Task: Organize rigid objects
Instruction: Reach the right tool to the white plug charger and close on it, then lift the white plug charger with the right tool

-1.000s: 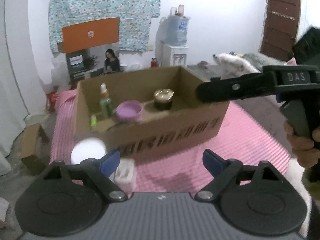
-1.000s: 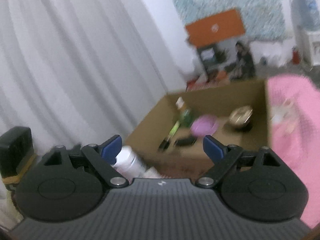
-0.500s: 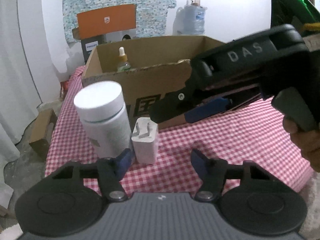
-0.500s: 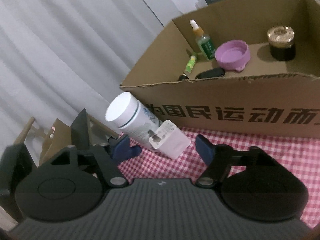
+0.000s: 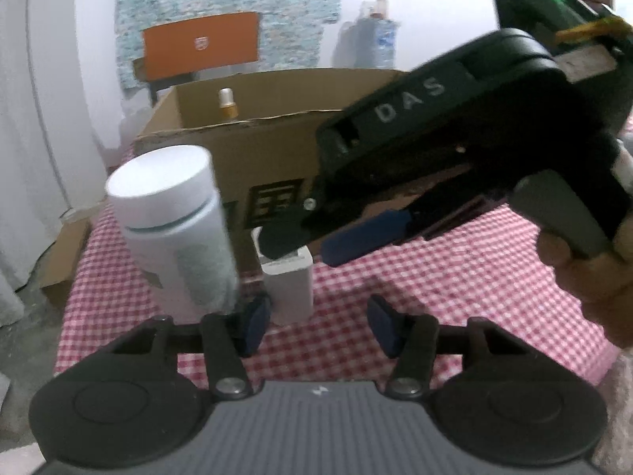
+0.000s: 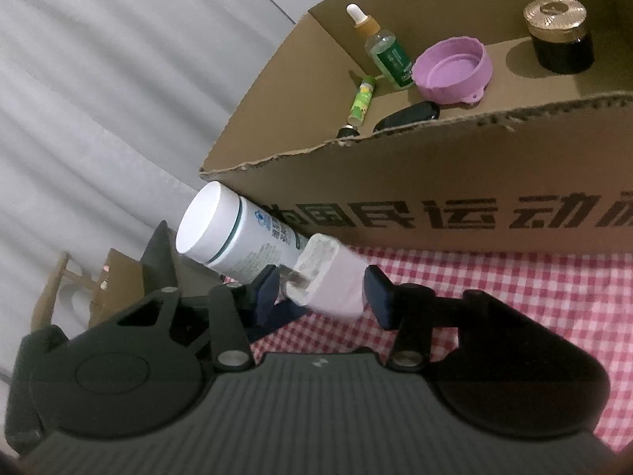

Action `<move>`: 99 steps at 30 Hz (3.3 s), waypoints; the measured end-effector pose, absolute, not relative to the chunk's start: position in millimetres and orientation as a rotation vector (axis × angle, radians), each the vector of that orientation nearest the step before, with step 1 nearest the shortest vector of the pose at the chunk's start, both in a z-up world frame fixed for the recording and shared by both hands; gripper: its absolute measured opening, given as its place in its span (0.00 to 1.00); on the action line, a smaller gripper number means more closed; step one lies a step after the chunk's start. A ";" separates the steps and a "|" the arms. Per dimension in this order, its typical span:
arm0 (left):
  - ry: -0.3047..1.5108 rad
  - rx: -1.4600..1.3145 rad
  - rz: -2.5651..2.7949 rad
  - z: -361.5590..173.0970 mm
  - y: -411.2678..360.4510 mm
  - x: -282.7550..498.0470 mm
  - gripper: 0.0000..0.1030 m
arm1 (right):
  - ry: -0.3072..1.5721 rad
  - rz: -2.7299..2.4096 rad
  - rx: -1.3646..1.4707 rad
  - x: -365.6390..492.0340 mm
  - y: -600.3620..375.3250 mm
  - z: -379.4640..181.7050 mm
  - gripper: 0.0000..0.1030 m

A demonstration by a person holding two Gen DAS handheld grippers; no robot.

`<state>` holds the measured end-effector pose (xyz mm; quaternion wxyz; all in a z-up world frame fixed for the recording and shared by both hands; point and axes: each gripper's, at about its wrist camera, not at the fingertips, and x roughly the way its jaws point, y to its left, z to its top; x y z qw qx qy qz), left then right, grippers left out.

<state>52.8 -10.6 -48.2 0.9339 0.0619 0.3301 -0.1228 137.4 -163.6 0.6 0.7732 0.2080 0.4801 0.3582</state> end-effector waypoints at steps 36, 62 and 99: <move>0.717 0.148 -0.332 -49.5 -47.8 66.0 0.29 | 1.043 0.637 0.602 122.1 -222.9 -16.1 0.35; 0.766 0.238 -0.350 -52.9 -82.5 79.8 0.29 | 1.038 0.577 0.650 111.0 -252.7 -21.6 0.34; 0.713 0.186 -0.286 -16.6 -80.6 62.5 0.28 | 0.998 0.603 0.607 96.9 -238.2 5.8 0.35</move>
